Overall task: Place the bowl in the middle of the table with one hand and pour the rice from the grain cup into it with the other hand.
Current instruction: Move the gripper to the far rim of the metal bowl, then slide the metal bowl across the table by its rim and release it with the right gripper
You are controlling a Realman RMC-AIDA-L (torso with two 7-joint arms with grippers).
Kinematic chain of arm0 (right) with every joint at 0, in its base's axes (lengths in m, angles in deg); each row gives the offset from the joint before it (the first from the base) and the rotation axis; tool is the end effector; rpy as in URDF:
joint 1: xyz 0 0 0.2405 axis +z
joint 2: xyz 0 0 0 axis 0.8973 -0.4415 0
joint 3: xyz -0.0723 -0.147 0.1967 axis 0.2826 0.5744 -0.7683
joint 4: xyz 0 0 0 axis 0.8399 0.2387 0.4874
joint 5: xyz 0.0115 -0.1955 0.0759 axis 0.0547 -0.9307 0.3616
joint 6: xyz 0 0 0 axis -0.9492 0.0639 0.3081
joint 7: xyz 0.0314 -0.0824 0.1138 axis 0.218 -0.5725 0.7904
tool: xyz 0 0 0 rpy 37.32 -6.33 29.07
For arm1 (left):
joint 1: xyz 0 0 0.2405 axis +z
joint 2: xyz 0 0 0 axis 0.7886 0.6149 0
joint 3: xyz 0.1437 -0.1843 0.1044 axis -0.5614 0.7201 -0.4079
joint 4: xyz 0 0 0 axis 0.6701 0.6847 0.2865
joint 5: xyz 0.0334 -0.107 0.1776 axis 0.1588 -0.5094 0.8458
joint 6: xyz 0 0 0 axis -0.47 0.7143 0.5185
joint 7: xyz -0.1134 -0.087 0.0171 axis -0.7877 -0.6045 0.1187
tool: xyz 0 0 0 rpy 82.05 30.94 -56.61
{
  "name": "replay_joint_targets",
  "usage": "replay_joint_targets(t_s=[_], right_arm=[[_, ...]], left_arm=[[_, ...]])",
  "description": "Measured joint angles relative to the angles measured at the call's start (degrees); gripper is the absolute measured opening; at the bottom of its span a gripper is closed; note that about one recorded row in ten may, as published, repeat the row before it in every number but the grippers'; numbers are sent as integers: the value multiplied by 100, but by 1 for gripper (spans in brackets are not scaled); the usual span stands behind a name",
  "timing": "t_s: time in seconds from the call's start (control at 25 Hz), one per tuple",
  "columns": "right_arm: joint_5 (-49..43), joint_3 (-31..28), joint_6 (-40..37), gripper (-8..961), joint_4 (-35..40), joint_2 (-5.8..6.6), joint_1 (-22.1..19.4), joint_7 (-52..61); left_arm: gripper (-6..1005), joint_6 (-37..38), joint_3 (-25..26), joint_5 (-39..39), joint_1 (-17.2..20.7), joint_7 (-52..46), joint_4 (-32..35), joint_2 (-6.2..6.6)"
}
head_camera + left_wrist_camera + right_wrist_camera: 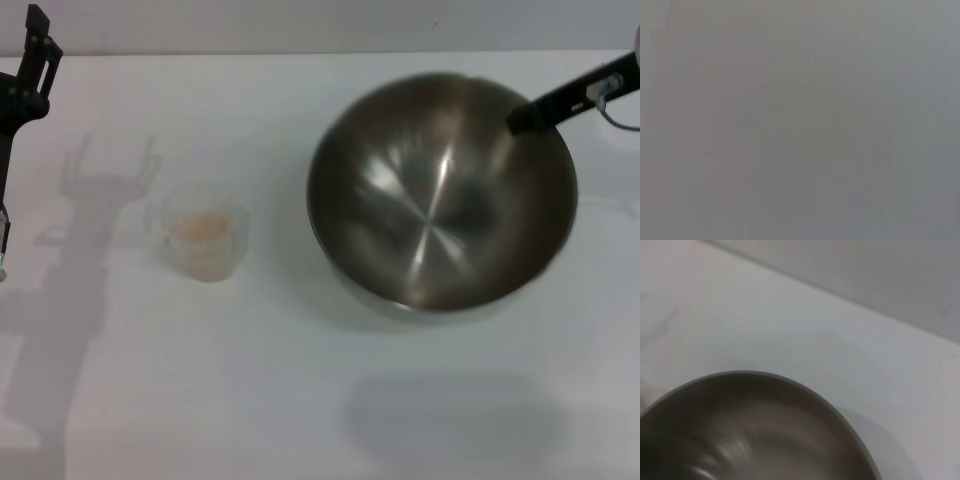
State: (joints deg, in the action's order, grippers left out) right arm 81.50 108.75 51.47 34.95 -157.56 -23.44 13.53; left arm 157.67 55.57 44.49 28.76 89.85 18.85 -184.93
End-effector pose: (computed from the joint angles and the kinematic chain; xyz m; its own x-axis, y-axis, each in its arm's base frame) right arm 0.1863 0.4027 0.0577 0.6894 -0.7196 -0.0830 -0.6536 -0.5684 -0.4997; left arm -0.2802 0.3169 0.0012 0.6204 -0.3607 0.6964 0.7113 -0.1154 -0.6934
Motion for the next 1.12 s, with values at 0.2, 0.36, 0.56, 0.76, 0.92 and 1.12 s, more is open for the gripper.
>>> replay_joint_targets(t_s=[0.2,0.36,0.56,0.76,0.92,1.12], right_arm=[[378,-37,-168,21,103,-21,-99,-11],[812,-13,-292,21,-81,-50,-119,-142],[977,30,-415,20,-560,-73,0,-192],[995,39,-477,21,-1026,-98,118,-242],[998,42,-527,22,-1221,-98,151,-261],[938,48,-628,23,-1508,-98,192,-265]], left_arm=[[825,-3,-26,0,-28,-2,0,0],[825,-19,-35,0,-43,-5,1,-7],[825,-18,-36,0,-43,-6,13,6],[825,-18,-36,0,-43,-6,15,10],[825,-14,-37,0,-43,-6,36,12],[825,-10,-37,0,-48,-6,36,10]])
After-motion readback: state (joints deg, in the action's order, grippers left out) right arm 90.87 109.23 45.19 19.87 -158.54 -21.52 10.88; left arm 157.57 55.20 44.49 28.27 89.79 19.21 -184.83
